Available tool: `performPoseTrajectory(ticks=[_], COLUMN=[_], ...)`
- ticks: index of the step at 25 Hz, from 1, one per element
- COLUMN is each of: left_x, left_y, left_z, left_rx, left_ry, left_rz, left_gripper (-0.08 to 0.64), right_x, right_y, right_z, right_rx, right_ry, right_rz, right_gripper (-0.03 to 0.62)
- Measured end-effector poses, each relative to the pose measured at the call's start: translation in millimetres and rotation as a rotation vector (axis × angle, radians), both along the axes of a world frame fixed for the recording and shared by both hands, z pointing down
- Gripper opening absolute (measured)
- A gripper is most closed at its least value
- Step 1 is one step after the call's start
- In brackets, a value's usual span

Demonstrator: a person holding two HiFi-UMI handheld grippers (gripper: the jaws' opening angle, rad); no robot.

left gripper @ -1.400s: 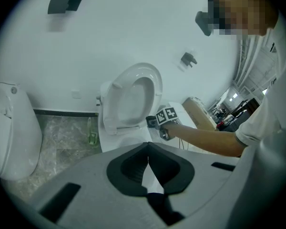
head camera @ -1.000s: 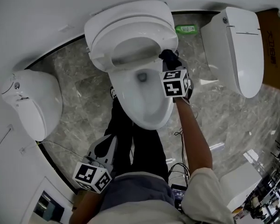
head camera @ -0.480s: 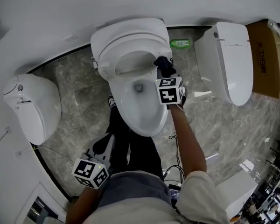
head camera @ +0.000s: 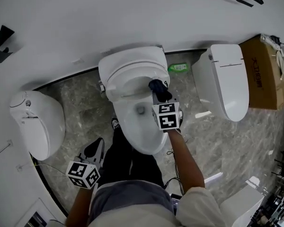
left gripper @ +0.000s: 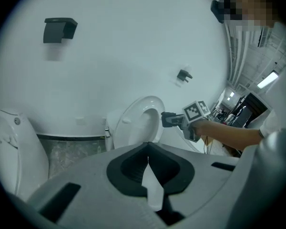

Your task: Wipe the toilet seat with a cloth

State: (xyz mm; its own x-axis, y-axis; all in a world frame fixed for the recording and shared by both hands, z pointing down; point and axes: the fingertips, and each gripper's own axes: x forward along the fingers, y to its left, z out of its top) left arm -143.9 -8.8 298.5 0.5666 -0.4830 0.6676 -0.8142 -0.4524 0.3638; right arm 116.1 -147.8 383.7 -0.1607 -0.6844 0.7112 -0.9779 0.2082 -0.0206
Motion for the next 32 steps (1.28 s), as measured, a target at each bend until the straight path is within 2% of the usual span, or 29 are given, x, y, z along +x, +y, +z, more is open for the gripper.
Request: performPoseTrajectory(ticks=[4, 7, 12, 15, 23, 26, 30, 32], left_x=[8.6, 26.4, 56.5, 72.0, 106.2, 112.6, 125.1, 130.7], left_y=[-20.9, -40.6, -74.0, -98.4, -166.3, -191.0, -211.3, -216.7], left_z=[-11.6, -22.1, -32.6, -39.7, -29.7, -15.4, 0.0, 7.9], left_rx=[0.044, 0.103, 0.194, 0.241, 0.374, 0.384, 0.389, 0.380], left_ry=[0.013, 0.018, -0.012, -0.026, -0.187, -0.274, -0.350, -0.367], left_rz=[0.016, 0.066, 0.169, 0.221, 0.410, 0.457, 0.536, 0.579], left_gripper=[0.009, 0.009, 0.009, 0.009, 0.011, 0.011, 0.014, 0.076], right_x=[-5.5, -7.5, -11.3, -17.4, -23.0, -24.3, -26.8, -29.7], right_y=[15.4, 31.8, 66.0, 82.8, 111.8, 119.8, 130.5, 133.1], right_z=[-37.6, -68.7, -104.9, -120.8, -139.3, -135.4, -124.6, -123.0], right_rx=[0.037, 0.077, 0.088, 0.088, 0.064, 0.045, 0.011, 0.002], right_ry=[-0.082, -0.121, -0.177, -0.178, -0.175, -0.174, -0.180, -0.180], right_rz=[0.038, 0.066, 0.102, 0.087, 0.092, 0.109, 0.148, 0.150], right_gripper=[0.101, 0.103, 0.103, 0.103, 0.104, 0.104, 0.104, 0.104])
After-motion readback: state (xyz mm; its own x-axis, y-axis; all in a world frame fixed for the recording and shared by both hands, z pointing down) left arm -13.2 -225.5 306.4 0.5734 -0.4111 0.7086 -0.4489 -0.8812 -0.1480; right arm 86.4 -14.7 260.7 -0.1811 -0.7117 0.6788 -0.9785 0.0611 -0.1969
